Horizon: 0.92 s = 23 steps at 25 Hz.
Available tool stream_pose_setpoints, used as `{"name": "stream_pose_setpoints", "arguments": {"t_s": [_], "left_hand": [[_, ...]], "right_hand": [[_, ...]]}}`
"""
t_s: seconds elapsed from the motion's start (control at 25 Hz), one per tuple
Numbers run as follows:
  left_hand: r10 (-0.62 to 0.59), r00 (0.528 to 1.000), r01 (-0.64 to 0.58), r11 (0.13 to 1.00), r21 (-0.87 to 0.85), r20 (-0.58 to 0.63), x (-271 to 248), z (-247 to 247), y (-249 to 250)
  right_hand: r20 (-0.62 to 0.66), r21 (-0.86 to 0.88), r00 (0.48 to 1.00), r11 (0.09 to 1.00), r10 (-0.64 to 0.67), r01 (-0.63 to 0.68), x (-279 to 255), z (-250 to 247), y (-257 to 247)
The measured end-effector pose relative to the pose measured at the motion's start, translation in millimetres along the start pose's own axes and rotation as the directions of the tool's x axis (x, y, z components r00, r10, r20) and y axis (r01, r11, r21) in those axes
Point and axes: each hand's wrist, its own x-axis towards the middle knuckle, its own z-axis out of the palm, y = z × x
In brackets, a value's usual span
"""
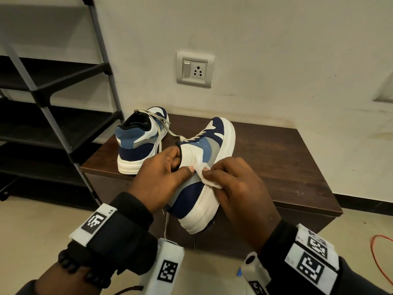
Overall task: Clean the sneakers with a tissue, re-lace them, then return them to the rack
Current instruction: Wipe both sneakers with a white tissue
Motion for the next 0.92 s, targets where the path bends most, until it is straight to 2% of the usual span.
{"name": "stream_pose_setpoints", "arguments": {"t_s": [0.16,0.32,0.44,0.6,0.8,0.92], "left_hand": [[-0.016,1.0,0.016,1.0,0.0,-0.003,0.4,2.2,0.9],[-0.014,1.0,0.015,0.999,0.034,-0.024,0.3,4.3,3.0],[0.011,1.0,-0.01,0.999,0.044,-0.023,0.4,3.0,2.5],[0.003,1.0,-0.003,0.998,0.058,0.005,0.7,0.5,-1.8],[-0.006,1.0,0.004,0.997,0.075,0.017,0.5,0.3,-4.1],[-0.009,1.0,0.009,0.999,0.052,0.0,-0.6,-0.3,-7.1]], "right_hand": [[0.056,-0.017,0.993,0.995,-0.101,0.102,-0.6,-4.5,-8.4],[0.099,0.018,0.988,0.993,-0.117,0.116,-2.7,-6.4,-5.3],[0.065,-0.006,0.996,0.998,-0.057,0.058,2.1,-4.4,10.6],[-0.021,-0.008,0.995,0.995,0.099,-0.099,12.4,2.8,36.5],[-0.132,0.123,0.959,0.965,0.249,-0.233,32.6,16.9,73.5],[-0.138,0.181,0.935,0.936,0.327,-0.301,40.3,25.4,80.5]]}}
